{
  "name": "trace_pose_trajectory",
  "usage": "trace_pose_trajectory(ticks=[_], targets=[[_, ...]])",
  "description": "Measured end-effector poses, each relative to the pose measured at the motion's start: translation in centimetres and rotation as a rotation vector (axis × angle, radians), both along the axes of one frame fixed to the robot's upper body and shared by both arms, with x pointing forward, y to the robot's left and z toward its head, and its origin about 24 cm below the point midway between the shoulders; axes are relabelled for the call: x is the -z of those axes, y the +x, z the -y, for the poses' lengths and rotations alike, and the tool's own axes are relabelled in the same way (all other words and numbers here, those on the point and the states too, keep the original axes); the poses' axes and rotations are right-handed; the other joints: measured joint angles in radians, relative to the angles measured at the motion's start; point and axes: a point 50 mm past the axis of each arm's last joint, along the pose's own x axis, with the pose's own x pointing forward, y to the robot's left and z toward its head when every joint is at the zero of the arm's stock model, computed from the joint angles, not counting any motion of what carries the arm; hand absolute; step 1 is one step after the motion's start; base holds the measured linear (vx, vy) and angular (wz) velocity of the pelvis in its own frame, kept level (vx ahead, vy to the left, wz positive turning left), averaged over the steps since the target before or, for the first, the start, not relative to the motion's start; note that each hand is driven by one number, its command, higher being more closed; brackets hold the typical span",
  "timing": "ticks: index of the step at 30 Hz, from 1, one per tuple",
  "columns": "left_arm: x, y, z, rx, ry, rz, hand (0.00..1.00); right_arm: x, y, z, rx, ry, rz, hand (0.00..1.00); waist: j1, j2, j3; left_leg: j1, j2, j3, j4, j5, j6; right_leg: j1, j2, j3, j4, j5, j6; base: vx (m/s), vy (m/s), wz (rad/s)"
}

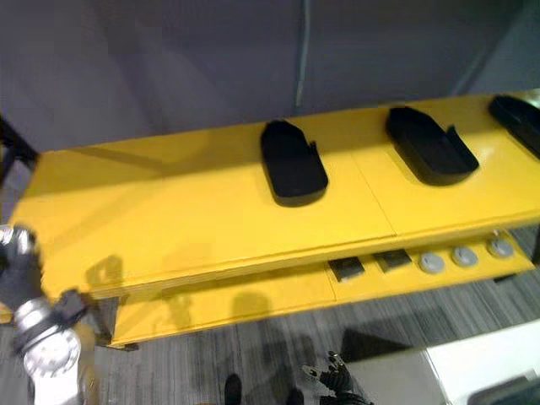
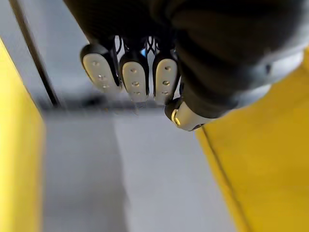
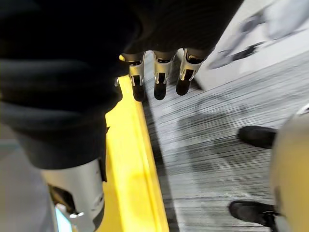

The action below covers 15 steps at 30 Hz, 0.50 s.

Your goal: Walk over and take plastic housings, then place them on the shelf

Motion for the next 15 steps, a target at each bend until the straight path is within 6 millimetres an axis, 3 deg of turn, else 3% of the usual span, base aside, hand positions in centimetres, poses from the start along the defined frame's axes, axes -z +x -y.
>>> trace_pose_trajectory(ticks=[4, 6, 7, 10, 11, 12, 15], targets=[[5.4, -2.9, -0.6, -0.07, -0.137, -0.246, 1.0, -1.1, 1.4, -1.2, -0.009, 0.02, 0.087, 0.0, 0.005, -0.006, -0.031, 0.002, 0.014, 0.088, 0.001, -0.006, 0.008, 0.012, -0.017, -0.037, 0.01, -0.007, 0.011, -0.03, 0.016, 0.27], [9.9, -4.2, -0.5, -0.058, -0.249, -0.447, 1.0, -1.5, 1.9, -2.0, -0.011, 0.036, 0.117, 0.0, 0.014, -0.012, -0.051, 0.004, 0.011, 0.097, 0.001, -0.004, 0.008, 0.012, -0.023, -0.036, 0.016, -0.011, 0.016, -0.03, 0.033, 0.01], [11.1, -4.5, -0.4, -0.049, -0.282, -0.501, 1.0, -1.5, 1.9, -2.2, -0.01, 0.043, 0.119, 0.0, 0.013, -0.016, -0.056, 0.004, 0.011, 0.099, 0.001, -0.004, 0.008, 0.011, -0.023, -0.036, 0.017, -0.012, 0.017, -0.01, 0.018, -0.03], [17.2, -5.8, 1.3, 0.055, -0.455, -0.766, 1.0, -1.4, 1.8, -3.1, -0.027, 0.062, 0.113, 0.0, 0.011, -0.034, -0.066, 0.01, 0.012, 0.122, 0.001, -0.004, 0.008, 0.014, -0.027, -0.032, 0.022, -0.016, 0.021, 0.0, 0.007, -0.06], [18.2, -5.9, 1.8, 0.085, -0.483, -0.811, 1.0, -1.4, 1.8, -3.2, -0.026, 0.065, 0.111, 0.0, 0.011, -0.036, -0.068, 0.012, 0.012, 0.124, 0.001, -0.004, 0.009, 0.015, -0.027, -0.031, 0.023, -0.017, 0.021, 0.0, 0.007, -0.04], [19.9, -6.1, 3.0, 0.153, -0.534, -0.893, 0.0, -1.4, 1.8, -3.3, -0.026, 0.068, 0.108, 0.0, 0.012, -0.039, -0.07, 0.014, 0.012, 0.13, 0.001, -0.006, 0.01, 0.015, -0.028, -0.028, 0.026, -0.02, 0.021, 0.0, 0.009, -0.09], [22.3, -6.2, 4.9, 0.269, -0.575, -1.031, 0.0, -1.3, 1.8, -3.3, -0.024, 0.07, 0.107, 0.0, 0.01, -0.041, -0.071, 0.022, 0.012, 0.144, 0.001, -0.013, 0.01, 0.011, -0.031, -0.01, 0.038, -0.033, 0.025, 0.0, 0.008, -0.14]])
